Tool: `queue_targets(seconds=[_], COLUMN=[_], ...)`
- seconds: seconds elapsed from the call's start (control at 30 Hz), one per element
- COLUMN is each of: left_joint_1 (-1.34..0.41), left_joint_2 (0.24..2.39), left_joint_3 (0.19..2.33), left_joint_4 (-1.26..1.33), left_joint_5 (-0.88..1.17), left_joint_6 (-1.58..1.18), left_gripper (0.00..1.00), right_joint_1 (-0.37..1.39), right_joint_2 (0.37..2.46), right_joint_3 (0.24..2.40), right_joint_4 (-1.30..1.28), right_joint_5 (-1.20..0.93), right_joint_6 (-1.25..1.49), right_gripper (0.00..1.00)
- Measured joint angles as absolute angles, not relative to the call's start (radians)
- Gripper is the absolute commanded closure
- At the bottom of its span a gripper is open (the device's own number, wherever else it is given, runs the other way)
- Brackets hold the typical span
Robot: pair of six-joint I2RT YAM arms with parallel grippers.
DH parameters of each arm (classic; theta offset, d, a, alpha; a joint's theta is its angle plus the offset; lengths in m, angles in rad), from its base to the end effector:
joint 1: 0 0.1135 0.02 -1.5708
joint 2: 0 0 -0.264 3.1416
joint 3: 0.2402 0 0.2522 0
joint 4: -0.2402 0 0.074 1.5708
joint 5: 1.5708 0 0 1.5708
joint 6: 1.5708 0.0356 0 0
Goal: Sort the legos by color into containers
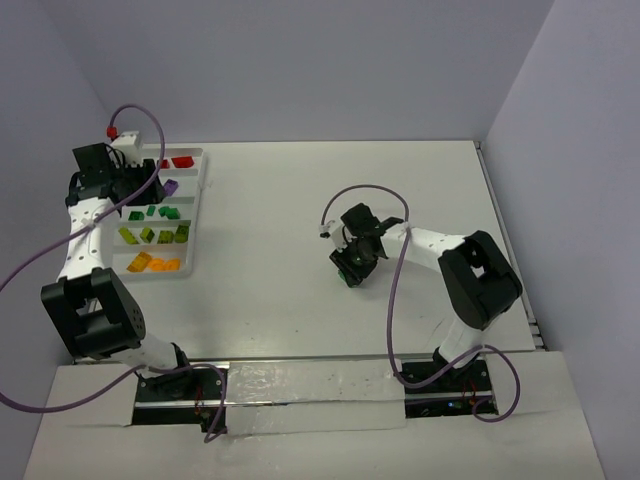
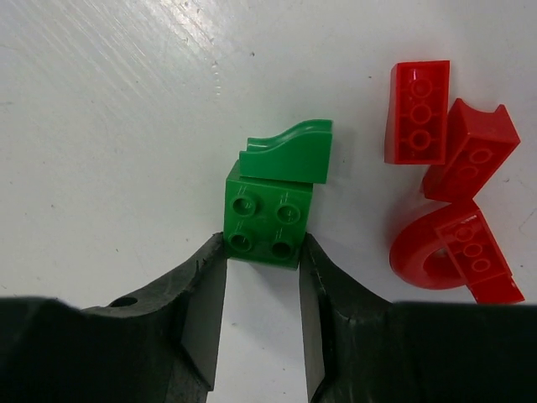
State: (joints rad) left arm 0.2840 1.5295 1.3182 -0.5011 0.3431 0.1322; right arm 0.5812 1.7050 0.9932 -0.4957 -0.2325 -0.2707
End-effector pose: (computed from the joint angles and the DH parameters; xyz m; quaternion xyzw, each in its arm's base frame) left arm 0.3322 0.0845 0.3143 0.0029 0.8988 -0.0672 0.4333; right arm 0.2618 0.1818 0.1590 -0.4227 0.8810 0.1404 0.1596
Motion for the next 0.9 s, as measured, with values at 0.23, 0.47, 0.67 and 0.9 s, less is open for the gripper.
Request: queue_targets(seconds=[0.23, 0.47, 0.67, 0.9], left_joint_1=[0.282, 0.170, -0.053, -0.154], left_joint_2=[1.469, 1.395, 1.389, 1.490], left_joint_3=[1.290, 1.241, 1.218, 1.217], left_joint_4=[-0.512, -0.515, -0.535, -0.550], left_joint_5=[0.568, 0.843, 0.959, 1.069], left_joint_6=[0.075, -0.043, -0.100, -0.182], left_gripper=[0.41, 0.30, 0.27, 0.26], right_joint_1=[0.583, 0.595, 0.652, 0.718], right_joint_2=[1.627, 1.409, 1.437, 1.504], right_joint_3=[0.942, 0.970, 1.094, 1.216], right_joint_4=[-0.486, -0.467, -0.425, -0.397], right_joint_5=[-0.305, -0.446, -0.469, -0.449], right_joint_6=[-0.296, -0.288, -0.268, -0.250], right_gripper=[0.77, 0.77, 0.78, 0.79])
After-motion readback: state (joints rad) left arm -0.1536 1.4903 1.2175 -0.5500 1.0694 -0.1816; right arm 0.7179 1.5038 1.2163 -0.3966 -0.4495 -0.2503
